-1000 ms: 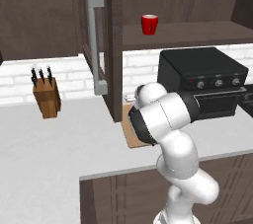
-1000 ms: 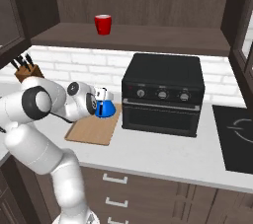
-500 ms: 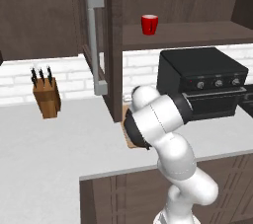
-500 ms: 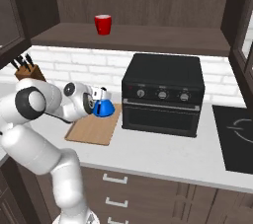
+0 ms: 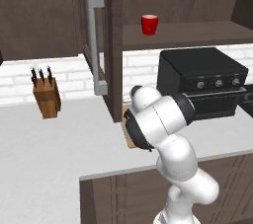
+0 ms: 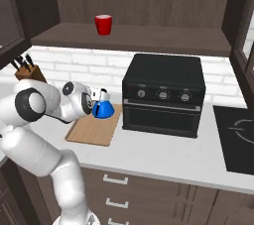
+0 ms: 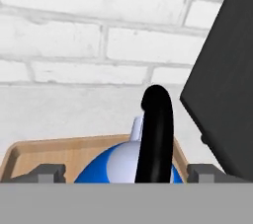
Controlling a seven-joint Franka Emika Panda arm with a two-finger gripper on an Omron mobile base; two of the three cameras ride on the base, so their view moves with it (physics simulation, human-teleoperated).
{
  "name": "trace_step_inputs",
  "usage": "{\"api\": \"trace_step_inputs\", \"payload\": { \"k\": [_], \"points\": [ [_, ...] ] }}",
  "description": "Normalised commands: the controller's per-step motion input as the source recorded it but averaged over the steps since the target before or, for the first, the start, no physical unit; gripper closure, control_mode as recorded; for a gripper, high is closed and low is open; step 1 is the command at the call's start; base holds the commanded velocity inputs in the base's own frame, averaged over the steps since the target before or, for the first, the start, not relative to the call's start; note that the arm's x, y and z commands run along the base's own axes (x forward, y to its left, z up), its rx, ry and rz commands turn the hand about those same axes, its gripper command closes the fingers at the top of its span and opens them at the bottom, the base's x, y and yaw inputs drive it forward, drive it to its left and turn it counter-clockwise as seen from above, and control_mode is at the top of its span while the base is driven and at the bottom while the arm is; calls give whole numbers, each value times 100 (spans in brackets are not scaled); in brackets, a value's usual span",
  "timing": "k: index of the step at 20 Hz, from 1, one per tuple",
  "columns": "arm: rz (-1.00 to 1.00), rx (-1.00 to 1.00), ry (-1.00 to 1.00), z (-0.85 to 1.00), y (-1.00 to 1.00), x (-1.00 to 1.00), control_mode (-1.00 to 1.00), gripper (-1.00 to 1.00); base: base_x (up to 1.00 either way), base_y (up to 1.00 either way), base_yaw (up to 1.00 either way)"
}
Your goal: Pick the kettle from the counter and place it on the tray. Then pick the mug from the cabinet and place it on the tray. Then close the cabinet doors.
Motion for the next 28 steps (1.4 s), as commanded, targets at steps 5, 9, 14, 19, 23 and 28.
{"api": "trace_step_inputs", "payload": {
  "k": [5, 9, 14, 19, 23, 28],
  "points": [
    [0, 1, 19, 6, 0, -23, -100, -100, 0, 0, 0],
    [0, 9, 23, 33, 0, -24, -100, -100, 0, 0, 0],
    [0, 14, 22, 44, -4, -11, -100, -100, 0, 0, 0],
    [-6, 6, 15, 47, -2, -17, -100, -100, 0, 0, 0],
    [-8, 0, 0, 31, 3, -42, -100, -100, 0, 0, 0],
    [-3, 0, -2, 46, -1, -66, -100, -100, 0, 0, 0]
  ]
}}
